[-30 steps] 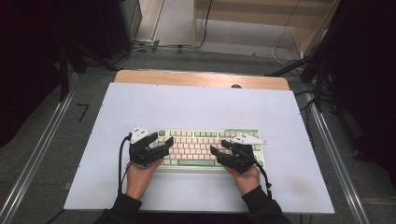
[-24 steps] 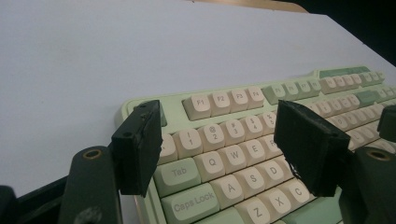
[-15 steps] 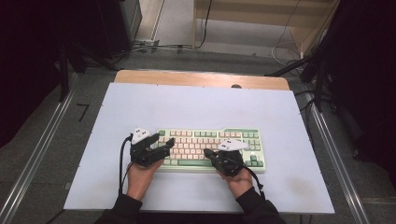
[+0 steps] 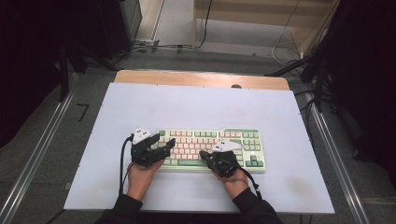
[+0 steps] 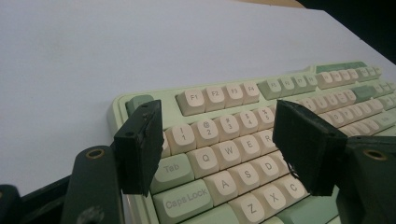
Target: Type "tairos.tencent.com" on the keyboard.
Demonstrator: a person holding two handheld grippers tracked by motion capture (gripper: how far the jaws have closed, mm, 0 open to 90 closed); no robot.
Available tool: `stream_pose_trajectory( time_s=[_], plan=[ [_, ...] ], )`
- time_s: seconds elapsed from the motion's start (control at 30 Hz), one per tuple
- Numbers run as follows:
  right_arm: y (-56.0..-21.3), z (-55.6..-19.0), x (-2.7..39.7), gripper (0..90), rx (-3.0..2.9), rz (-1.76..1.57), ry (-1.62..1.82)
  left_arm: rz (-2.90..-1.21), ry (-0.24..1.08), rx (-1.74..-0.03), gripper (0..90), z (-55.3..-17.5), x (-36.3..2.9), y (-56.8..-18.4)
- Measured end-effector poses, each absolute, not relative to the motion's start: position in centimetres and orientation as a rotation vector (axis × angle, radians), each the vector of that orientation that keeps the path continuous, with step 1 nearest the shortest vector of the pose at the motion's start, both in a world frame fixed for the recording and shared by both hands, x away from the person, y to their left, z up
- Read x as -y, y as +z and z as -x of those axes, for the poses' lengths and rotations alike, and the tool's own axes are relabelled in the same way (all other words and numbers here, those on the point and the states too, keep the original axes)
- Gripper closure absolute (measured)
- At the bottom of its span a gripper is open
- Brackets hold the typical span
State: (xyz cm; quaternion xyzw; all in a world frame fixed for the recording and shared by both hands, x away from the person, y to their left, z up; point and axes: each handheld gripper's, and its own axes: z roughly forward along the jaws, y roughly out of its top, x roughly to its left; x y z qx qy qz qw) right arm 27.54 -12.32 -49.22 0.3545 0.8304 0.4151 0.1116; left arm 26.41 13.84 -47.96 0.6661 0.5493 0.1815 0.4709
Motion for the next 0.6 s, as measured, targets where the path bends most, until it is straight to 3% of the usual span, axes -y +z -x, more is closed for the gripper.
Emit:
stream_pose_trajectory(
  time_s=[0.6],
  plan=[
    [-49.28, -27.37, 12.32, 84.6, -2.438, -1.048, 1.214, -1.641, 0.442, -1.343, 33.8, -26.35, -13.67, -48.02]
  ],
)
